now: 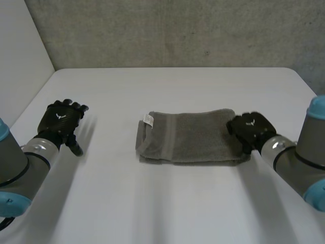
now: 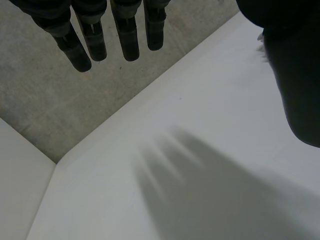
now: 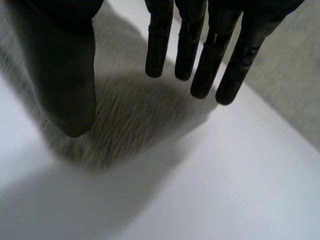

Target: Fold the towel.

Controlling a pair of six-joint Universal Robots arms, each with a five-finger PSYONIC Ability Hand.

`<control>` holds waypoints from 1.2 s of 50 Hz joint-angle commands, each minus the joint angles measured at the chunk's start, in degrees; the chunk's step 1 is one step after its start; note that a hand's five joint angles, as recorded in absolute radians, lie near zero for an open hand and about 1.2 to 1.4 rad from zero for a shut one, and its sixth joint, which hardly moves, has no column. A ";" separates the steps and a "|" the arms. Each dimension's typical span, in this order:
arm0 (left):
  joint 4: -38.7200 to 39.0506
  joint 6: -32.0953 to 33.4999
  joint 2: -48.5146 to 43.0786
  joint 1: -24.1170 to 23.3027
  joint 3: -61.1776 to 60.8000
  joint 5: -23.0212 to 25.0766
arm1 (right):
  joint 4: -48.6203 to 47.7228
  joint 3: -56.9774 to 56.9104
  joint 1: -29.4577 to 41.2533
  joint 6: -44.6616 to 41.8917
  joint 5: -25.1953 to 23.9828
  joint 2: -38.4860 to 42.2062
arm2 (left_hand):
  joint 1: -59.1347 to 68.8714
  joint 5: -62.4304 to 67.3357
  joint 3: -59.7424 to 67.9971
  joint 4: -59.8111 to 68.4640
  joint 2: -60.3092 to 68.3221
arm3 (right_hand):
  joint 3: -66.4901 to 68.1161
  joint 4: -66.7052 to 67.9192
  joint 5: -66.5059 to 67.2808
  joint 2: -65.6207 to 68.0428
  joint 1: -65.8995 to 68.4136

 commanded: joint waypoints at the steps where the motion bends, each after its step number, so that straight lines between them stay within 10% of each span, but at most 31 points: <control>1: 0.00 -0.09 0.00 -0.27 -0.11 -0.09 | -5.00 1.81 -0.90 -0.99 0.22 4.79 | -0.34 -1.24 -1.00 0.85 -1.07 | 12.15 12.46 12.05 12.07 12.25; 7: 0.00 -0.09 0.09 -0.44 -0.46 -0.09 | -5.63 0.23 -0.81 -0.99 0.75 4.45 | -1.35 -2.24 -2.01 -0.15 -2.08 | 45.75 46.06 45.65 45.67 45.85; 21: -0.61 -0.35 4.83 -2.98 3.66 -0.35 | -1.67 -19.20 12.46 2.44 -0.57 2.42 | -2.02 -2.92 -2.69 -0.83 -2.75 | 45.78 46.09 45.68 45.70 45.88; 33: -0.61 -10.01 9.23 -8.61 12.81 -1.32 | 15.10 -37.29 28.46 -5.88 -2.42 22.36 | -2.19 -3.09 -2.85 -1.00 -2.92 | 45.78 46.09 45.68 45.70 45.88; 35: -0.61 -11.07 9.05 -8.97 13.77 -1.40 | 16.61 -37.56 28.46 -7.75 -2.07 22.90 | -2.19 -3.09 -2.85 -1.00 -2.92 | 25.15 25.46 25.05 25.07 25.25; 37: -0.61 -11.78 8.70 -9.41 14.84 -1.67 | 17.49 -36.95 27.94 -8.72 -1.63 21.51 | -2.19 -3.09 -2.85 -1.00 -2.92 | -24.22 -23.91 -24.32 -24.30 -24.12; 60: -8.70 -21.80 -9.48 -18.36 30.83 -6.06 | 14.06 -27.28 17.91 10.44 -0.84 3.21 | -2.19 -3.09 -2.85 -1.00 -2.92 | -24.22 -23.91 -24.32 -24.30 -24.12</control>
